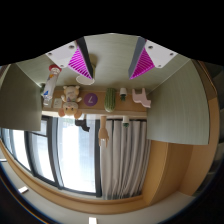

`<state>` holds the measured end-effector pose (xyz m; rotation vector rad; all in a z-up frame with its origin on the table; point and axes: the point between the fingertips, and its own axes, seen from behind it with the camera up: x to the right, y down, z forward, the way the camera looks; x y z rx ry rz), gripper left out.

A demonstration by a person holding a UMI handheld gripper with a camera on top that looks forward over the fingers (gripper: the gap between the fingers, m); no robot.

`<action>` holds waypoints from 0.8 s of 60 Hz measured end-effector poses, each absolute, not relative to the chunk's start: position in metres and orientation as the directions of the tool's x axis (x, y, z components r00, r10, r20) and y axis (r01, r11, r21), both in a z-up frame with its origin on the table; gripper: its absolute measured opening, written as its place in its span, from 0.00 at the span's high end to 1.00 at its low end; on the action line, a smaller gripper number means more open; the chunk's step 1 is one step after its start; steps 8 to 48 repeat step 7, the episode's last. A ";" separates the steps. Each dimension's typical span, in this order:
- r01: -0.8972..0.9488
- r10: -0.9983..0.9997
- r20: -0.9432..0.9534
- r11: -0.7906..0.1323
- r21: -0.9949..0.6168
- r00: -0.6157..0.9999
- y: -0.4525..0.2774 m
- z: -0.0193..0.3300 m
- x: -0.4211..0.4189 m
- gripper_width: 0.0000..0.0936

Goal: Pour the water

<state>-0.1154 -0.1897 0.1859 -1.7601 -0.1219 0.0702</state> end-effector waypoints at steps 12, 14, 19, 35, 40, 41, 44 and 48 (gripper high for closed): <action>0.042 0.111 0.022 -0.185 -0.982 0.994 -0.195 0.190 -0.117 0.24; 0.042 0.111 0.022 -0.185 -0.982 0.994 -0.195 0.190 -0.117 0.24; 0.042 0.111 0.022 -0.185 -0.982 0.994 -0.195 0.190 -0.117 0.24; 0.042 0.111 0.022 -0.185 -0.982 0.994 -0.195 0.190 -0.117 0.24; 0.042 0.111 0.022 -0.185 -0.982 0.994 -0.195 0.190 -0.117 0.24; 0.042 0.111 0.022 -0.185 -0.982 0.994 -0.195 0.190 -0.117 0.24; 0.042 0.111 0.022 -0.185 -0.982 0.994 -0.195 0.190 -0.117 0.24; 0.042 0.111 0.022 -0.185 -0.982 0.994 -0.195 0.190 -0.117 0.24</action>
